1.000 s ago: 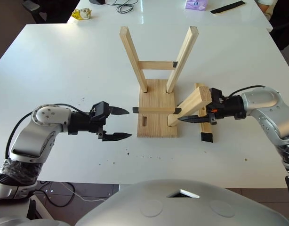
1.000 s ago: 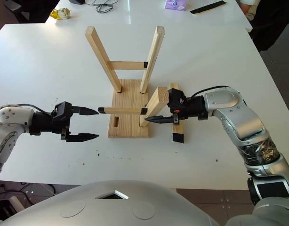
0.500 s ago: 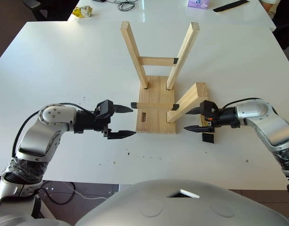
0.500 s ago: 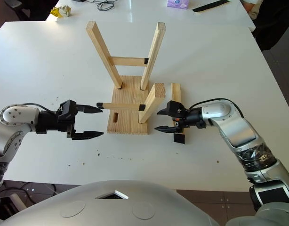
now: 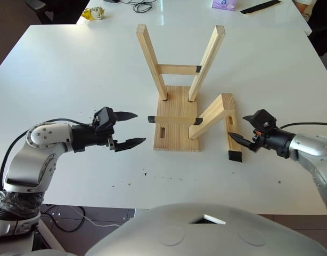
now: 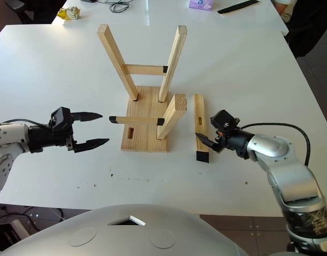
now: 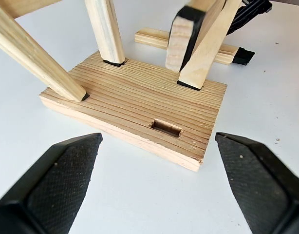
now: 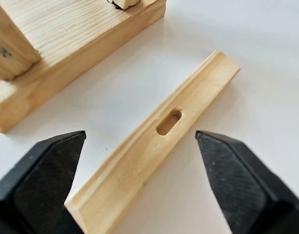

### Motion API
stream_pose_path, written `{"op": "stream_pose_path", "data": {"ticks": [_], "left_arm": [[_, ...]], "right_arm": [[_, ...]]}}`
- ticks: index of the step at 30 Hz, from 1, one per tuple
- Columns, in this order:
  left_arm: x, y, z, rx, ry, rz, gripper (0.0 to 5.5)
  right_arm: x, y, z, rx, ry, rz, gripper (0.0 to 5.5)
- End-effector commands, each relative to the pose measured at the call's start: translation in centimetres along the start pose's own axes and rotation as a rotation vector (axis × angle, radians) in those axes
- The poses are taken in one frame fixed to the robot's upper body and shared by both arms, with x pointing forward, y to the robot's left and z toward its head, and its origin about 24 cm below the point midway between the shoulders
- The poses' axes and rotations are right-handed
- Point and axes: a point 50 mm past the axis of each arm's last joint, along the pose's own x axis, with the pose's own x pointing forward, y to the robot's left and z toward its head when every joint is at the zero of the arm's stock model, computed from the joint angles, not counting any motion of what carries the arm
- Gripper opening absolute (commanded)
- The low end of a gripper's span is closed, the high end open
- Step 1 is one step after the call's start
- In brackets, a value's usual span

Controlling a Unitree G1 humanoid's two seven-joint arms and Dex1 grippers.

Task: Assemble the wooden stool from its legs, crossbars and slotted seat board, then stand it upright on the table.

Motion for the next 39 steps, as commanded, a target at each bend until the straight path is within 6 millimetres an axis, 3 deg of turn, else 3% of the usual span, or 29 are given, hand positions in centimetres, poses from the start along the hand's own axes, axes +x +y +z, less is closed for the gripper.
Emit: {"op": "stream_pose_path", "data": {"ticks": [1,7,13,18,25,31,39], "left_arm": [[0.1,-0.8,0.0,-0.029,-0.022,0.055,4.32],[0.1,-0.8,0.4,-0.019,-0.031,0.085,4.32],[-0.1,-1.0,0.5,-0.013,-0.031,0.071,4.32],[0.0,-1.3,0.5,-0.022,-0.040,0.071,4.32],[-0.1,-1.3,0.4,-0.031,-0.046,0.089,4.32],[-0.2,-1.2,0.5,-0.030,-0.044,0.088,4.32],[-0.1,-0.9,0.7,-0.027,-0.039,0.068,4.32]], "right_arm": [[-0.3,0.7,0.7,0.203,0.004,-0.136,4.19],[0.6,0.5,-1.0,0.277,0.120,-0.247,4.19],[1.2,1.3,-2.7,0.321,0.186,-0.245,4.19],[1.2,0.9,-2.3,0.332,0.157,-0.294,4.19],[0.8,-0.4,-0.2,0.252,0.071,-0.376,4.19],[1.0,0.8,0.1,0.256,0.057,-0.363,4.19],[1.5,2.7,-0.9,0.307,0.086,-0.342,4.19]]}}
